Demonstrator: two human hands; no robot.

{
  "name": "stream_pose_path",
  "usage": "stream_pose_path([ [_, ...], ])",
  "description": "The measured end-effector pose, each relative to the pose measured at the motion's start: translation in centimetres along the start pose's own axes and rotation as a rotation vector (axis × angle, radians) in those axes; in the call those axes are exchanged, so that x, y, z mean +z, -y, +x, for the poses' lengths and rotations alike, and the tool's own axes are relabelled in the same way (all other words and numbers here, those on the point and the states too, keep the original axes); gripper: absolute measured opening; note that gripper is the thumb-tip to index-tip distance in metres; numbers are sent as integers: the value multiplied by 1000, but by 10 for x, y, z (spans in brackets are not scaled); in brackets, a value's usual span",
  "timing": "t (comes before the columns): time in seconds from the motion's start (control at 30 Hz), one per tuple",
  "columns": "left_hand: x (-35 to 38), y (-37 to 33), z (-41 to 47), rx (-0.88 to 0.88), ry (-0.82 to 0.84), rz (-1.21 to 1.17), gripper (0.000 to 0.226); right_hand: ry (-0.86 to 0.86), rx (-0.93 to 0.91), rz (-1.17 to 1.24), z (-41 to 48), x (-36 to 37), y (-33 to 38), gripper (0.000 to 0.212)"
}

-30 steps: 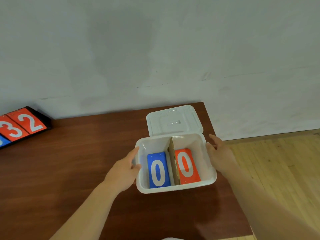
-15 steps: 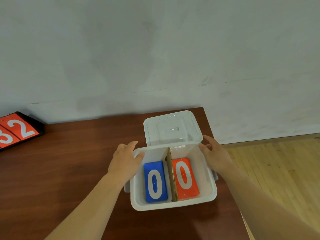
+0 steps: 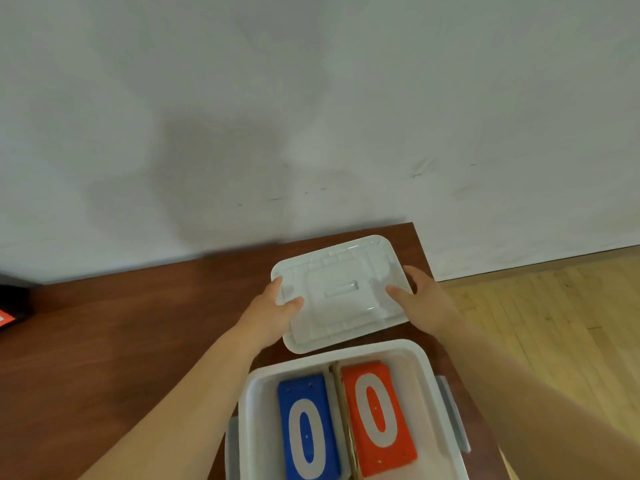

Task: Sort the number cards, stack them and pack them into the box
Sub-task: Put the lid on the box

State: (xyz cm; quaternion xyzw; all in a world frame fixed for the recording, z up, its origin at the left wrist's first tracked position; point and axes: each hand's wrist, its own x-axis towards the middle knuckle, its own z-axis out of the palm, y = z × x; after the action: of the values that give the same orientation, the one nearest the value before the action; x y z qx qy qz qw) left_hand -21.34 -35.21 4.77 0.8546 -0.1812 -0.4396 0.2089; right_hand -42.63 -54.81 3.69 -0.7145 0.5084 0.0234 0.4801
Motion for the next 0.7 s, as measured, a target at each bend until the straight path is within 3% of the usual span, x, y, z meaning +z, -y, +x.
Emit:
stream_pose_path([
  [0.27, 9, 1, 29, -40, 25, -261, 93, 7, 68, 6, 31, 16, -7, 81],
  [0.4, 1, 2, 21, -13, -22, -401, 100, 7, 63, 195, 30, 11, 0, 88],
  [0.7, -20, 1, -51, 208, -159, -845, 123, 22, -136, 582, -36, -18, 36, 99],
])
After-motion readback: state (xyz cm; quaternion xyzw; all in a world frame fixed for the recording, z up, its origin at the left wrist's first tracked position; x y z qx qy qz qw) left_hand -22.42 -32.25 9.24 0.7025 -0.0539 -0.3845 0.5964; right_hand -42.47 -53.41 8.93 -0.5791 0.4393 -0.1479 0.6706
